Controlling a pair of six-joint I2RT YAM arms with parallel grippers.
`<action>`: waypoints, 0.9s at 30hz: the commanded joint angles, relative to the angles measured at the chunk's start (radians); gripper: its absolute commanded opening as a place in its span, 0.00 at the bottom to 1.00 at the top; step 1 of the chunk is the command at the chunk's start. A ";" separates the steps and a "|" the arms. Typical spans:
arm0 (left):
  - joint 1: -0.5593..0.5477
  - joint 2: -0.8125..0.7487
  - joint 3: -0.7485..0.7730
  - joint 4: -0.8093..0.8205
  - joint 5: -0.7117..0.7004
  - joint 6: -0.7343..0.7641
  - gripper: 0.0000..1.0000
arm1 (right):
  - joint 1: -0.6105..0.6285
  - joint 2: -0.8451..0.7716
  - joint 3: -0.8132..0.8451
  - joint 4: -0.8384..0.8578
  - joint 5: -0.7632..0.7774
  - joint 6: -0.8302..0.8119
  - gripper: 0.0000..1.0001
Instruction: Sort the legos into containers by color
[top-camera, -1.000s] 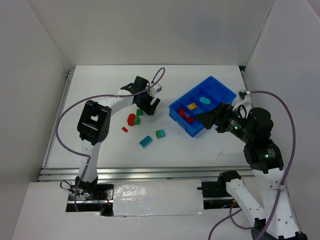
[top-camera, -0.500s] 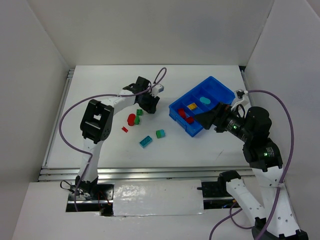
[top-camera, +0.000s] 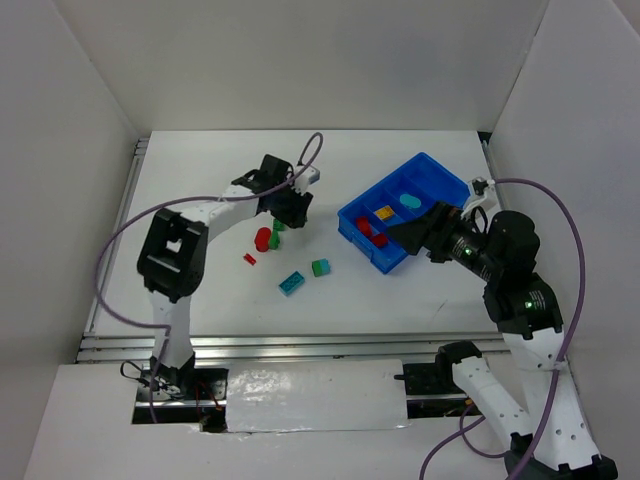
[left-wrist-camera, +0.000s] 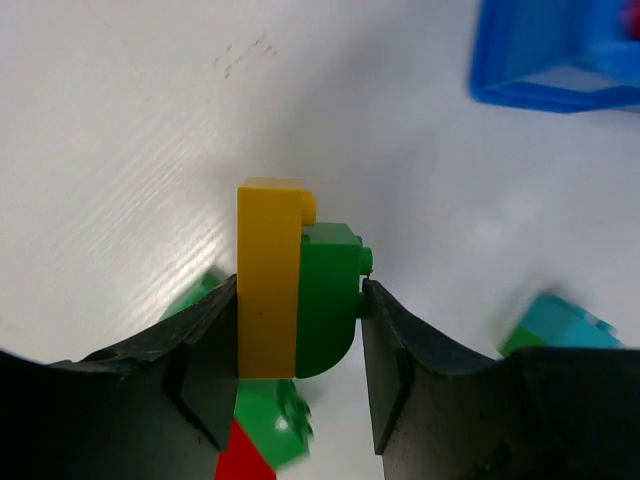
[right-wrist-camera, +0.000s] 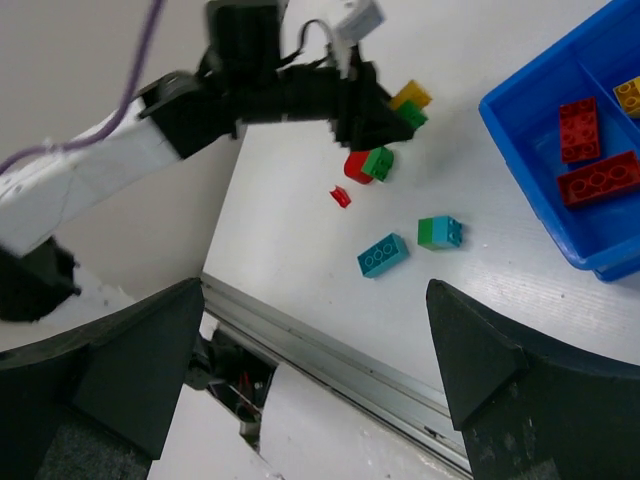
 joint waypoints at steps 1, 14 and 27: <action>-0.027 -0.278 -0.109 0.167 0.043 -0.023 0.00 | 0.008 -0.011 -0.004 0.086 0.053 0.071 0.99; -0.371 -0.875 -0.472 0.460 -0.060 -0.046 0.01 | 0.258 0.087 -0.079 0.296 0.125 0.235 0.88; -0.472 -0.908 -0.456 0.421 -0.032 -0.044 0.04 | 0.409 0.161 -0.087 0.385 0.228 0.246 0.78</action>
